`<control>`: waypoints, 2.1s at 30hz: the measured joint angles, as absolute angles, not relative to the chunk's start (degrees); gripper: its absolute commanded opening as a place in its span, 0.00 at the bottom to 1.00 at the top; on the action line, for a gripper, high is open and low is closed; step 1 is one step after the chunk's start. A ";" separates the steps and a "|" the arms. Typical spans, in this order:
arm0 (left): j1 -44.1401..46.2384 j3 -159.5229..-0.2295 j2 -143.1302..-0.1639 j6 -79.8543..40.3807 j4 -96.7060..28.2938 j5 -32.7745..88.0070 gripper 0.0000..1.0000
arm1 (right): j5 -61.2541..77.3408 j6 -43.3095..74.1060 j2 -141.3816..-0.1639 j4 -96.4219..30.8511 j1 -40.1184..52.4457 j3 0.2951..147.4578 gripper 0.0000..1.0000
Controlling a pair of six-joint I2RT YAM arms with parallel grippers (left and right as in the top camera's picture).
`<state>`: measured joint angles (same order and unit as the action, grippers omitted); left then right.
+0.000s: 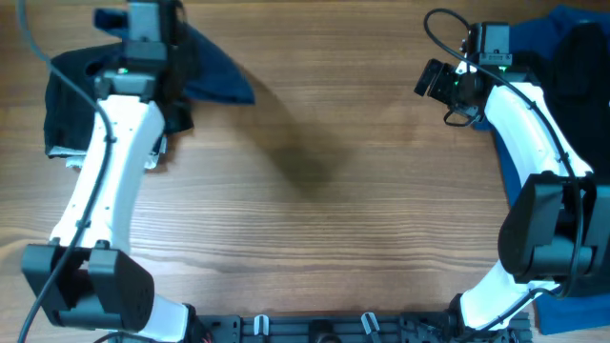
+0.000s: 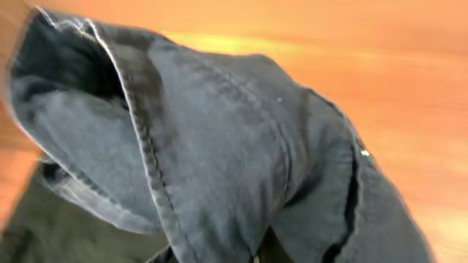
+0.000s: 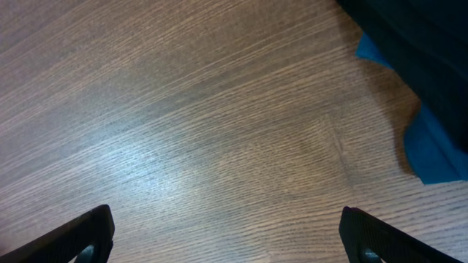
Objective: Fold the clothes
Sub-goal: 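Lift the shorts with the left gripper and carry them onto the left stack, then lower the shorts onto the stack and release the left gripper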
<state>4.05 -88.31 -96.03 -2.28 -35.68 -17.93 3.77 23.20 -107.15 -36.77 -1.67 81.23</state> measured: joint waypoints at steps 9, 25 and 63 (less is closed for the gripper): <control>-7.16 -100.49 -95.88 4.80 -20.73 -15.09 0.04 | 3.77 23.35 -107.18 -36.75 -1.67 81.23 0.99; -15.70 -90.26 -111.72 -9.85 -33.65 -8.40 0.04 | 3.77 23.35 -107.18 -36.77 -1.67 81.23 0.99; -19.07 -88.38 -97.10 -25.67 -44.86 4.45 0.04 | 3.77 23.35 -107.18 -36.77 -1.67 81.23 0.99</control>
<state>-19.07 -88.38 -97.10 -25.67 -44.86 4.45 3.77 23.35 -107.18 -36.77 -1.67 81.23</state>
